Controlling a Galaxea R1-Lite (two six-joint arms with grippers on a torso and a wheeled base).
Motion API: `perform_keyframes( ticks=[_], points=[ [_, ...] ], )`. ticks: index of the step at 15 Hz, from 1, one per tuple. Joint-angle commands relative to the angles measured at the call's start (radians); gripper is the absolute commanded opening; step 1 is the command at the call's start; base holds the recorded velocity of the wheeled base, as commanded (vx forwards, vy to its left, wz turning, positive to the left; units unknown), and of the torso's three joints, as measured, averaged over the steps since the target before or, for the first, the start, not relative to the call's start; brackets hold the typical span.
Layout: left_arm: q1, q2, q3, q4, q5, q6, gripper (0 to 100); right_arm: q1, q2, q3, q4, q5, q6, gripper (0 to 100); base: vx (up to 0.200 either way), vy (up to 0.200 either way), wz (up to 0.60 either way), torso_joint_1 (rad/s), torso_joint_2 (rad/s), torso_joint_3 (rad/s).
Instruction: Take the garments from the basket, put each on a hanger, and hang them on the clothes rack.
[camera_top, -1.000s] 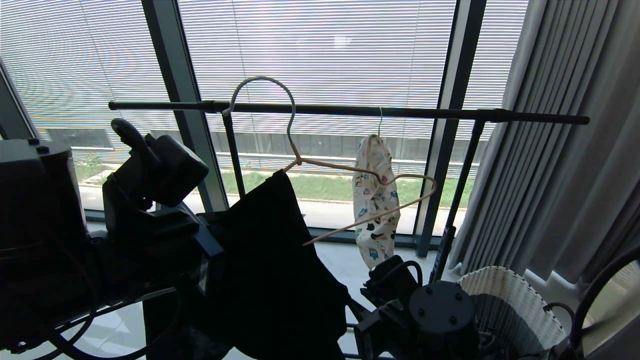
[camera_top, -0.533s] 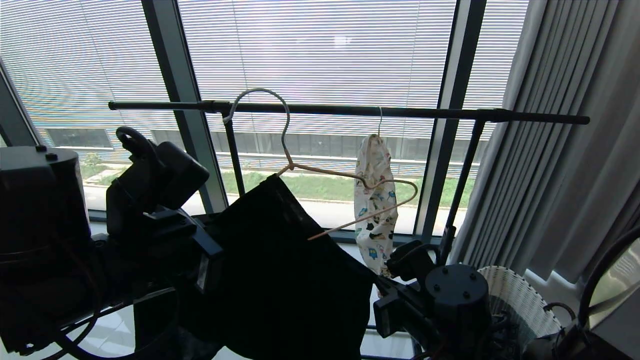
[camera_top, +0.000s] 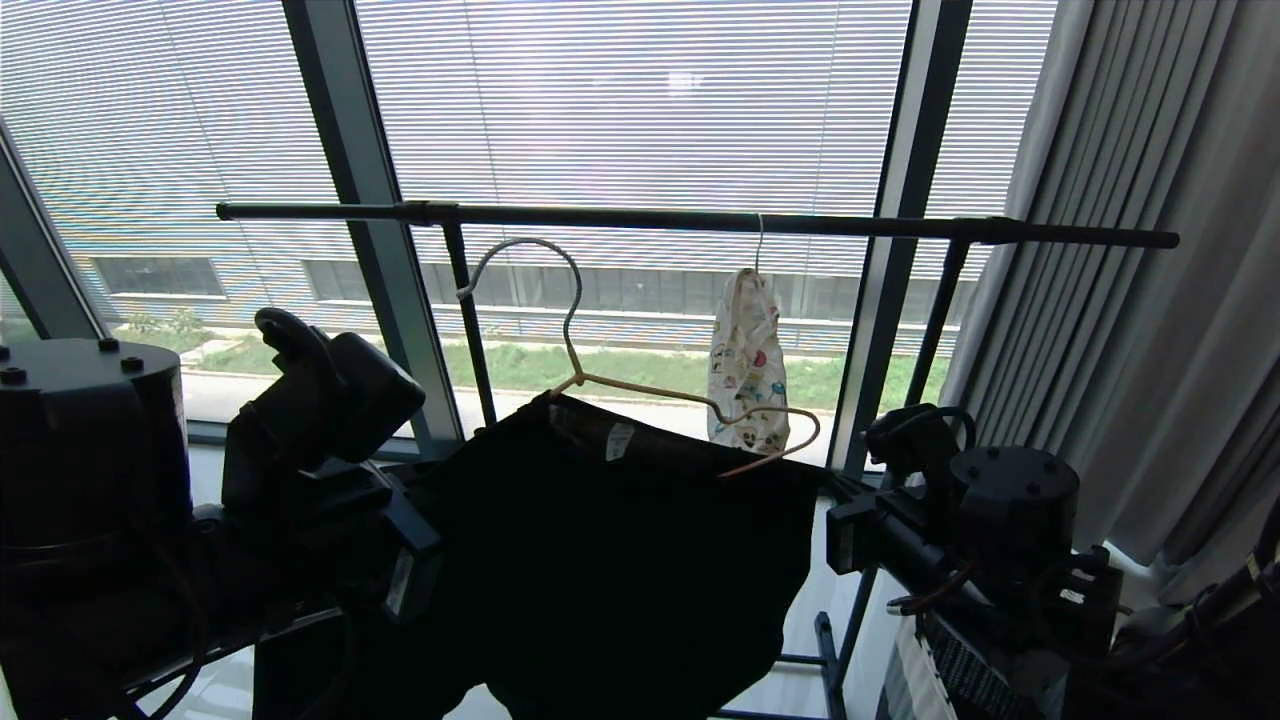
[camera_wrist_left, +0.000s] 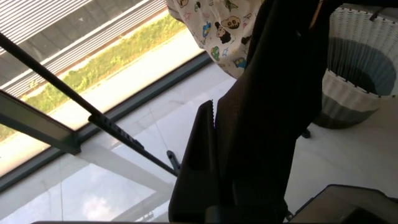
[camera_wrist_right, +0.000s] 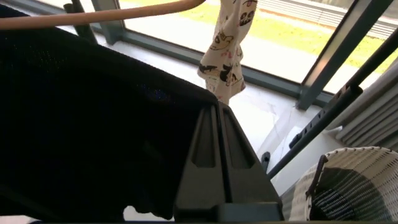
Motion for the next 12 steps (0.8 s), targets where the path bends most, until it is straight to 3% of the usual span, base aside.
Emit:
perform_keyframes(
  ticks=[1, 6, 9, 10, 12],
  points=[
    [0.004, -0.003, 0.018, 0.000, 0.001, 0.036, 0, -0.021, -0.027, 0.000, 0.000, 0.001, -0.001, 0, 0.000, 0.000, 0.00, 0.000, 0.00, 0.000],
    [0.007, -0.004, 0.041, 0.000, -0.006, 0.052, 0, -0.055, -0.035, -0.003, 0.000, 0.004, -0.015, 0, 0.000, 0.000, 0.00, 0.000, 0.00, 0.000],
    [0.004, 0.005, 0.055, 0.000, -0.001, 0.055, 0, -0.070, -0.075, -0.052, 0.022, 0.053, -0.048, 0, 0.000, 0.000, 0.00, 0.000, 0.00, 0.000],
    [0.004, 0.025, 0.063, 0.002, 0.019, 0.055, 0, -0.072, -0.101, -0.066, 0.057, 0.073, -0.068, 0, 0.000, 0.000, 0.00, 0.000, 0.00, 0.000],
    [0.003, 0.072, 0.069, 0.002, 0.152, 0.046, 0, -0.070, -0.152, -0.083, 0.112, 0.124, -0.101, 0, 0.000, 0.000, 0.00, 0.000, 0.00, 0.000]
  ],
)
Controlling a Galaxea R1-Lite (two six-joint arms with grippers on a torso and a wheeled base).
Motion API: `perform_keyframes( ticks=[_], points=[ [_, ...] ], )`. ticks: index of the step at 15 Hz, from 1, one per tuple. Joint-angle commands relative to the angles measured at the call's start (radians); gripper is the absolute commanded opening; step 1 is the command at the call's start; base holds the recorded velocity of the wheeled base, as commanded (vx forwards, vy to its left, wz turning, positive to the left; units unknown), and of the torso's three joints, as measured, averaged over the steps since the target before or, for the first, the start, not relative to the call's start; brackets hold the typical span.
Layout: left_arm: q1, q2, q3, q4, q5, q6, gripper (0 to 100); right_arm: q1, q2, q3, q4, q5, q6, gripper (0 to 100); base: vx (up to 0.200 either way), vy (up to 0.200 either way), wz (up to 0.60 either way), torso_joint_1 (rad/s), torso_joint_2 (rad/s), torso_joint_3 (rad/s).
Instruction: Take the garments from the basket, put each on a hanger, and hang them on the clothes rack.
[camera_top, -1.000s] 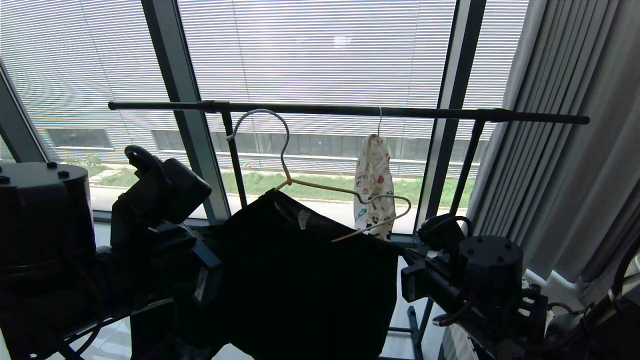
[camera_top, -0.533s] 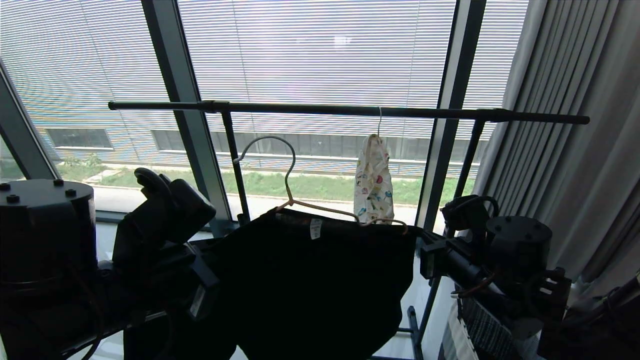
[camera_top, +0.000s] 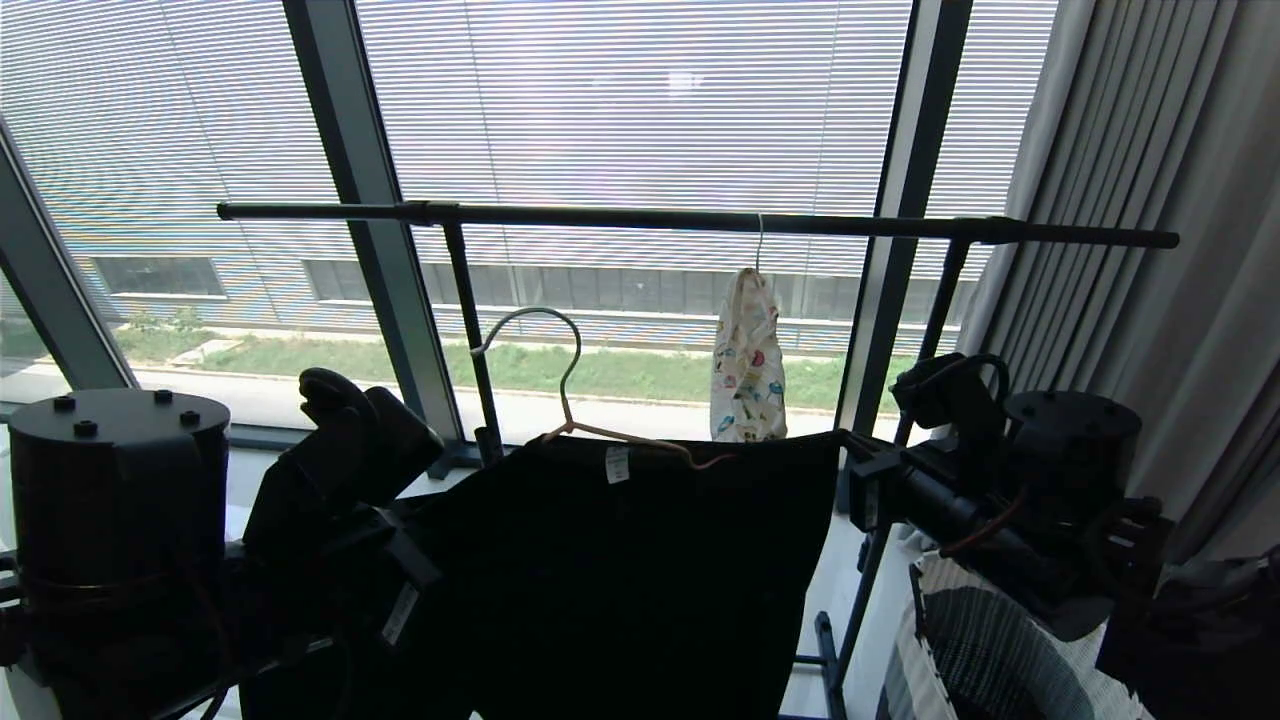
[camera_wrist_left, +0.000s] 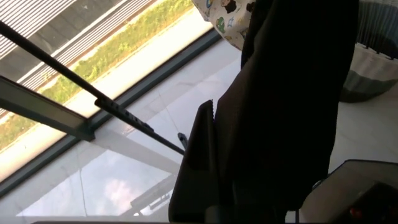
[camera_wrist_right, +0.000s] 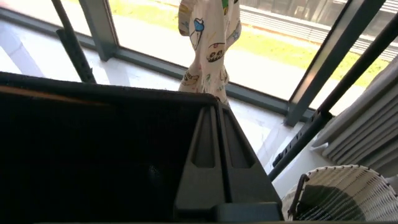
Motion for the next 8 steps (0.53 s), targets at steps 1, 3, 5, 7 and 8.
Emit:
perform_keyframes(
  ticks=[1, 3, 5, 7, 8],
  points=[
    [-0.007, 0.046, -0.003, 0.001, 0.024, -0.006, 0, 0.000, -0.063, -0.009, 0.026, 0.028, -0.030, 0, 0.000, 0.000, 0.00, 0.000, 0.00, 0.000],
    [-0.013, 0.046, -0.008, 0.001, 0.007, -0.007, 0, 0.002, -0.064, -0.007, 0.029, 0.042, -0.060, 0, 0.000, 0.000, 0.00, 0.000, 0.00, 0.000],
    [-0.013, 0.048, -0.009, 0.001, 0.005, -0.009, 0, 0.003, -0.070, -0.001, 0.039, 0.042, -0.081, 0, 0.000, 0.000, 0.00, 0.000, 0.00, 0.000],
    [-0.015, 0.046, -0.019, 0.000, 0.004, -0.042, 0, 0.003, -0.096, 0.013, 0.073, 0.066, -0.087, 100, 0.000, 0.000, 0.00, 0.000, 0.00, 0.000],
    [-0.016, 0.045, -0.020, 0.000, 0.001, -0.053, 0, 0.000, -0.112, 0.016, 0.079, 0.100, -0.092, 100, 0.000, 0.000, 0.00, 0.000, 0.00, 0.000]
  ],
)
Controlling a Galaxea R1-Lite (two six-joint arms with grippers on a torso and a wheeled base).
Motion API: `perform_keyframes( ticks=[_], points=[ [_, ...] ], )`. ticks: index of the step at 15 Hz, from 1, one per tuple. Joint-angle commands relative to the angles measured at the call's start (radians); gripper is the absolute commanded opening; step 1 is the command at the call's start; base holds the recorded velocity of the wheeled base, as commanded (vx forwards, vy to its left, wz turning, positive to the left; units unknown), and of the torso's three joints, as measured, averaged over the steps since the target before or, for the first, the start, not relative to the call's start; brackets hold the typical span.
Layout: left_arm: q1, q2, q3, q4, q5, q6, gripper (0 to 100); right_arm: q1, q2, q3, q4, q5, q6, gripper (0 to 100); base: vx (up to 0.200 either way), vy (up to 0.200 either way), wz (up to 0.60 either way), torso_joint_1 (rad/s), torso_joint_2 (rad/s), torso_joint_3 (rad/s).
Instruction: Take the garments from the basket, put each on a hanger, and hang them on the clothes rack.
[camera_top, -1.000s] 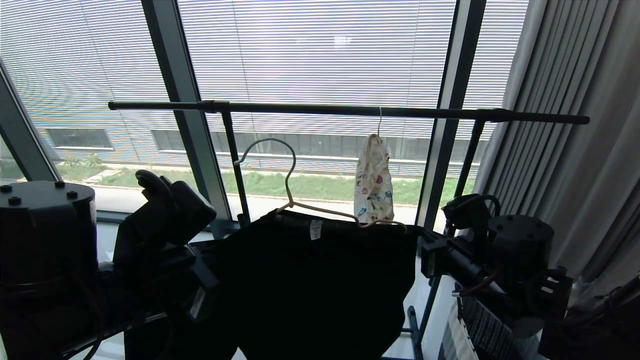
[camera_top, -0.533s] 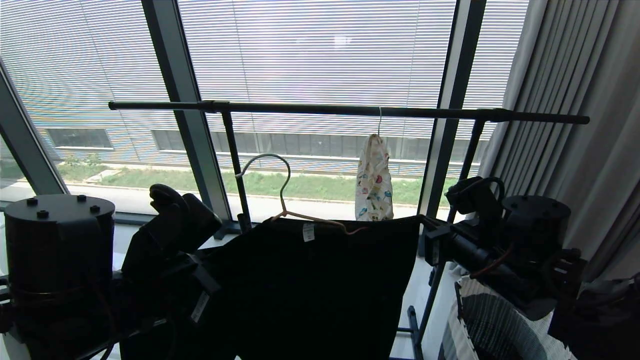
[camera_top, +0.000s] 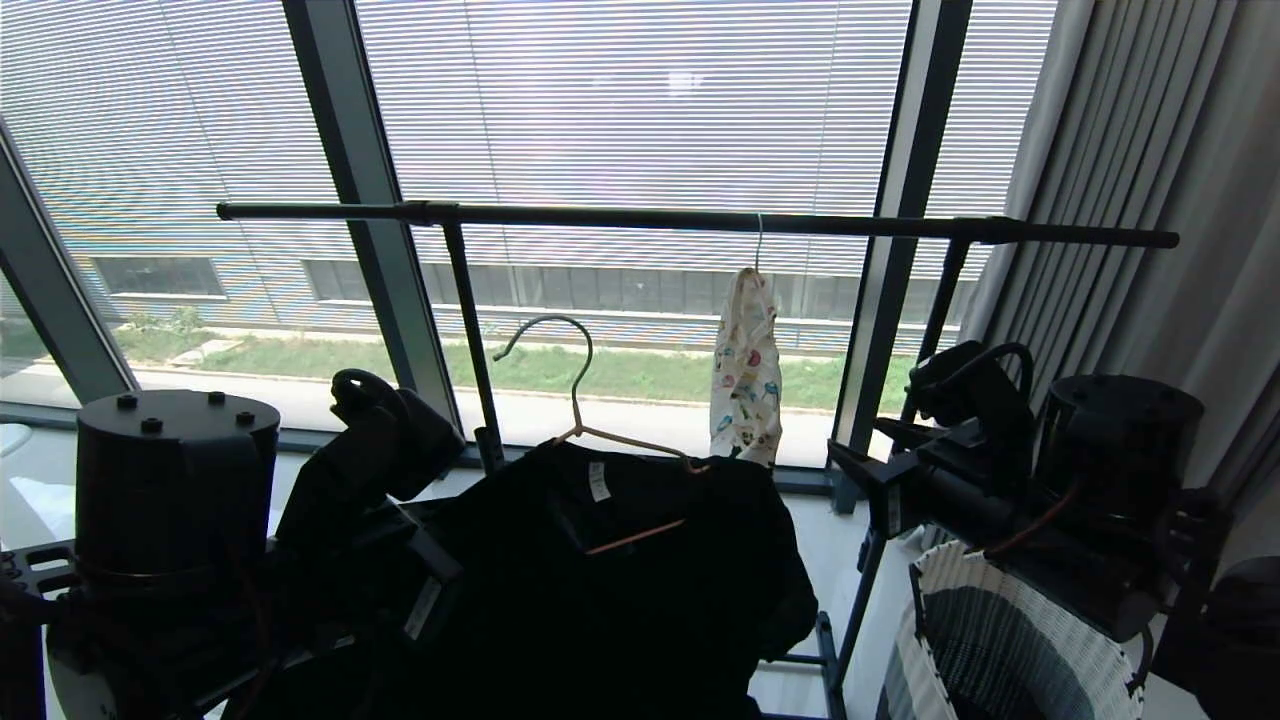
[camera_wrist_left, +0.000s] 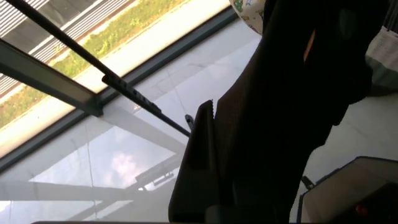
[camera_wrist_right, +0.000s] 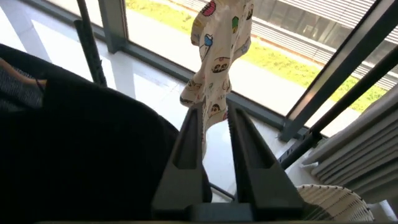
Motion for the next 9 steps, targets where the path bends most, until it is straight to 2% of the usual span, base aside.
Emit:
perform_keyframes(
  ticks=[1, 3, 4, 6, 7, 9],
  points=[
    [-0.003, -0.002, -0.003, -0.002, -0.015, -0.007, 0, -0.011, -0.034, 0.006, 0.024, 0.041, -0.022, 100, 0.000, 0.000, 0.00, 0.000, 0.00, 0.000],
    [-0.010, -0.008, -0.005, -0.002, -0.044, -0.019, 0, -0.032, -0.046, 0.004, 0.055, 0.092, -0.082, 100, 0.000, 0.000, 0.00, 0.000, 0.00, 0.000],
    [-0.027, -0.015, -0.003, -0.002, -0.073, -0.033, 0, -0.054, -0.071, -0.013, 0.105, 0.187, -0.135, 100, 0.000, 0.000, 0.00, 0.000, 0.00, 0.000],
    [-0.061, -0.011, -0.003, -0.022, -0.081, -0.036, 0, -0.072, -0.133, -0.069, 0.271, 0.291, -0.195, 100, 0.000, 0.000, 0.00, 0.000, 0.00, 0.000],
    [-0.082, 0.004, 0.007, -0.091, -0.081, -0.036, 0, -0.083, -0.179, -0.138, 0.429, 0.368, -0.241, 100, 0.000, 0.000, 0.00, 0.000, 0.00, 0.000],
    [-0.108, 0.055, 0.027, -0.203, -0.091, -0.036, 0, -0.084, -0.222, -0.249, 0.637, 0.436, -0.299, 100, 0.000, 0.000, 0.00, 0.000, 0.00, 0.000]
  ],
)
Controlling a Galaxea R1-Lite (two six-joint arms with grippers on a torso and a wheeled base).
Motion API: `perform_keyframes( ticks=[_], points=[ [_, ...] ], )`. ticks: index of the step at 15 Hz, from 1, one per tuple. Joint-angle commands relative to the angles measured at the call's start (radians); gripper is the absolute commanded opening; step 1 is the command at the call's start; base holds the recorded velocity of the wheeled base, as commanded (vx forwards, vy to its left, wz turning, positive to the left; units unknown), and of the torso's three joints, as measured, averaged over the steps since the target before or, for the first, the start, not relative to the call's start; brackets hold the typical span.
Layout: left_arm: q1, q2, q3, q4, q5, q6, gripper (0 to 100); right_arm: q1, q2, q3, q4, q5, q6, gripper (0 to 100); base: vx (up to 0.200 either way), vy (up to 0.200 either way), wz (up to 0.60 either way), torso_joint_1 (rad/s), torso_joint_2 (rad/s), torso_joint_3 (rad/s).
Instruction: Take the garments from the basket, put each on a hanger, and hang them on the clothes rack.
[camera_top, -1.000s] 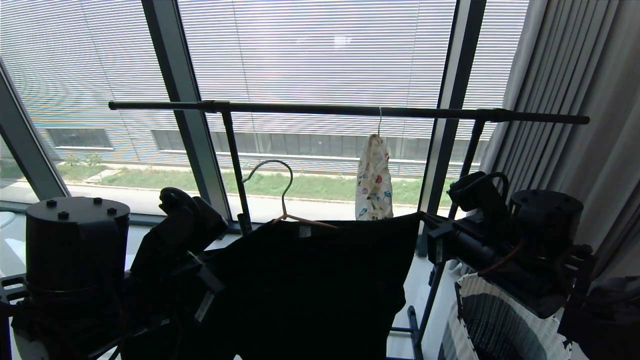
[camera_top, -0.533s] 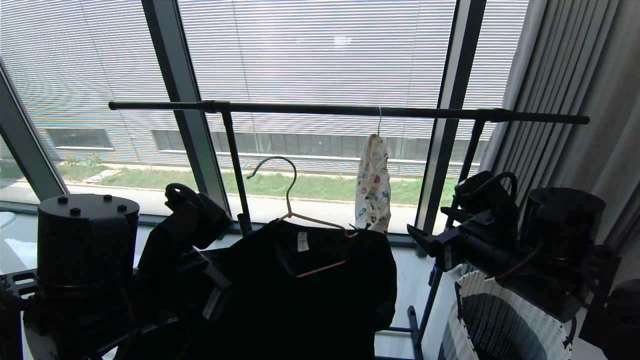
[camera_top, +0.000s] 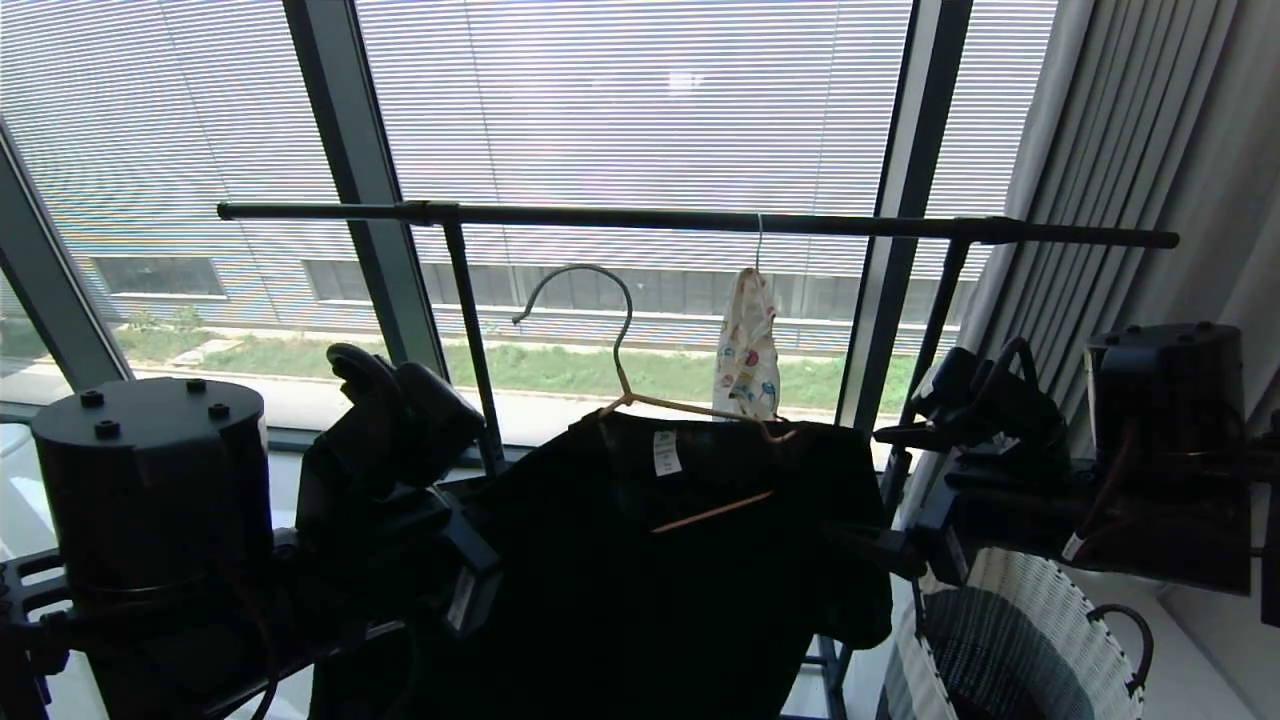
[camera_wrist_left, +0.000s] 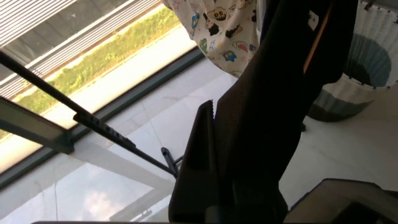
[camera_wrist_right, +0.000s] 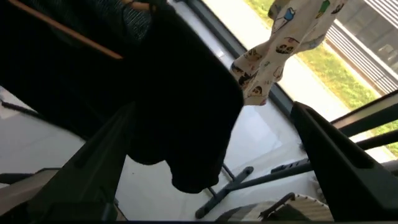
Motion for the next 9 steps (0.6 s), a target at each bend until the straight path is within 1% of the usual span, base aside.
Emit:
perform_keyframes(
  ticks=[1, 4, 5, 6, 7, 9],
  points=[
    [-0.028, 0.055, 0.034, -0.045, -0.025, 0.002, 0, -0.007, -0.079, -0.133, 0.152, 0.064, -0.076, 100, 0.000, 0.000, 0.00, 0.000, 0.00, 0.000],
    [-0.081, 0.089, 0.115, -0.163, -0.032, 0.007, 0, -0.001, -0.079, -0.262, 0.384, 0.147, -0.218, 100, 0.000, 0.000, 0.00, 0.000, 0.00, 0.000],
    [-0.107, 0.100, 0.126, -0.185, -0.032, 0.008, 0, 0.008, -0.076, -0.298, 0.471, 0.172, -0.263, 100, 0.000, 0.000, 0.00, 0.000, 0.00, 0.000],
    [-0.130, 0.101, 0.126, -0.189, -0.031, 0.008, 0, 0.021, -0.069, -0.318, 0.529, 0.188, -0.291, 100, 0.000, 0.000, 0.00, 0.000, 0.00, 0.000],
    [-0.144, 0.103, 0.123, -0.189, -0.031, 0.011, 0, 0.047, -0.059, -0.330, 0.575, 0.205, -0.295, 100, 0.000, 0.000, 0.00, 0.000, 0.00, 0.000],
    [-0.147, 0.101, 0.123, -0.192, -0.031, 0.011, 0, 0.111, -0.023, -0.348, 0.620, 0.208, -0.292, 100, 0.000, 0.000, 0.00, 0.000, 0.00, 0.000]
  ],
)
